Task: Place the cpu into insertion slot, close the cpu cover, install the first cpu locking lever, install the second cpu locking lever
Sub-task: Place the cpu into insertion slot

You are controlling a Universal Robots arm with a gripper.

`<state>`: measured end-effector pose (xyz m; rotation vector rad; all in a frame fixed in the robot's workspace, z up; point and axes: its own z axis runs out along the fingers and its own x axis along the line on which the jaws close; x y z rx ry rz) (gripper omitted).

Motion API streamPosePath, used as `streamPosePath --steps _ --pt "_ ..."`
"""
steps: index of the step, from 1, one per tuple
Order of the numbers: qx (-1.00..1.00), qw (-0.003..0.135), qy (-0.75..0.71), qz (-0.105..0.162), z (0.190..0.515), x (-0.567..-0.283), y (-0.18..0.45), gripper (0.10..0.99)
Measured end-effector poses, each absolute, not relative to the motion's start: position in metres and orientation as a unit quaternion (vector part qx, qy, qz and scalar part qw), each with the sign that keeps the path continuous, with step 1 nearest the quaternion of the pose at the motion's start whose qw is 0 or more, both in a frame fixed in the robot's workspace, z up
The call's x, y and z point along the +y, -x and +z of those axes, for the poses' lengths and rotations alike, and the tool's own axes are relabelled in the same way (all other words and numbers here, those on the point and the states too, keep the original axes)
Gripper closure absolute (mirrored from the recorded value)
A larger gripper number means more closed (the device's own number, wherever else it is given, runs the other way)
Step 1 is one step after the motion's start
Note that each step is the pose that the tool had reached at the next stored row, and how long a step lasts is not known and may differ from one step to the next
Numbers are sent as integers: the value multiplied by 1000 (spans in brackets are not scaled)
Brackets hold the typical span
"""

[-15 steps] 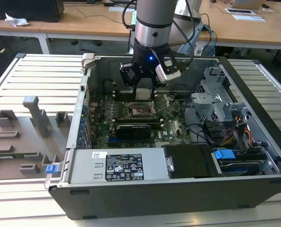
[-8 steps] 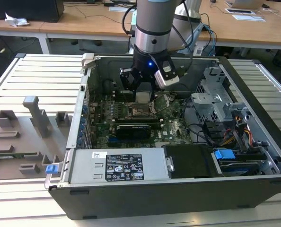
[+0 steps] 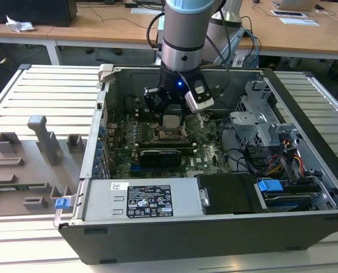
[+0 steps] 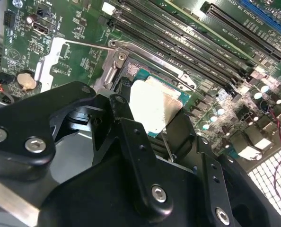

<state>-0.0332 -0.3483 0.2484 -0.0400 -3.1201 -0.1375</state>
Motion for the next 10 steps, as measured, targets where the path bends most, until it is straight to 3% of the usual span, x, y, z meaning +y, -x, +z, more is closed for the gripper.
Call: streamPosePath --steps 10 --pt "-999 9 13 -44 234 -348 33 545"
